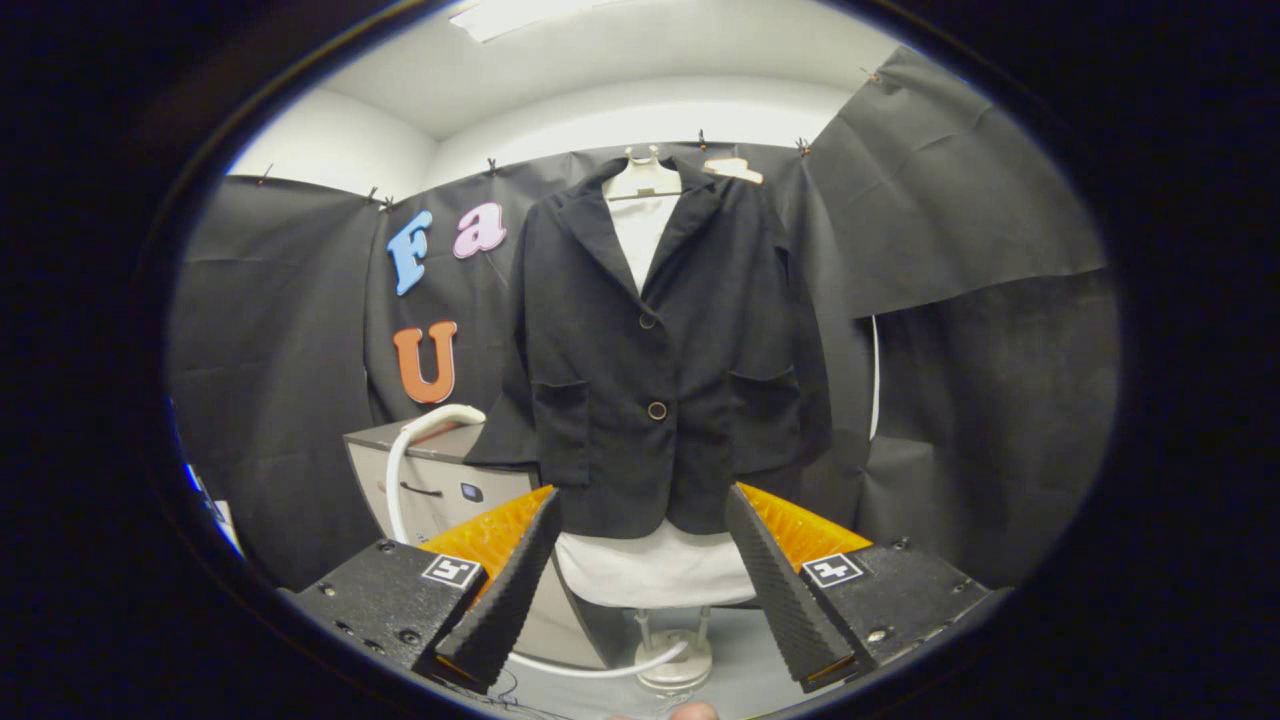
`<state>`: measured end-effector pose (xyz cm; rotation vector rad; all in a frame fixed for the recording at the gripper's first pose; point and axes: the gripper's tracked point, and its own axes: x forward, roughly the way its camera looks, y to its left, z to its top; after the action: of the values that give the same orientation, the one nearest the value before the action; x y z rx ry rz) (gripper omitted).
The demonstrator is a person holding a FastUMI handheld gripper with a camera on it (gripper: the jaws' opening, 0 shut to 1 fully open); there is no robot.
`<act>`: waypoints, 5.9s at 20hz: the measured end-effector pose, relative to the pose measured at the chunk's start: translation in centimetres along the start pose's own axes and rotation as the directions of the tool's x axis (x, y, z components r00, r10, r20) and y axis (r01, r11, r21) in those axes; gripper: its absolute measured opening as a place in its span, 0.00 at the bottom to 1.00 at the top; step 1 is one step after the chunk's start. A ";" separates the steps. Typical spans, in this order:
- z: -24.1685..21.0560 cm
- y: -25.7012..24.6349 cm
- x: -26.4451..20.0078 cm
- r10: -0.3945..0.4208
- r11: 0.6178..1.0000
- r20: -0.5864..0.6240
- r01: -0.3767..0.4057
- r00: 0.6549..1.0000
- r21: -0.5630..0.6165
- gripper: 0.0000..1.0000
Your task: Iron the clothes twice with a garment steamer, once on the left side and once on the right side.
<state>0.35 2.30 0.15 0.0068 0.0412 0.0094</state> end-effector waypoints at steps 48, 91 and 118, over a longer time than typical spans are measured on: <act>-8.8 46.2 41.5 0.118 0.989 -0.598 -0.146 0.793 0.002 0.43; 19.1 9.0 15.7 0.019 0.998 0.005 -0.019 1.000 -0.056 0.30; -7.7 0.7 11.7 -0.105 0.994 -0.211 0.093 0.972 -0.064 0.30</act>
<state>11.66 3.14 -8.06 -0.0500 0.2566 -0.0889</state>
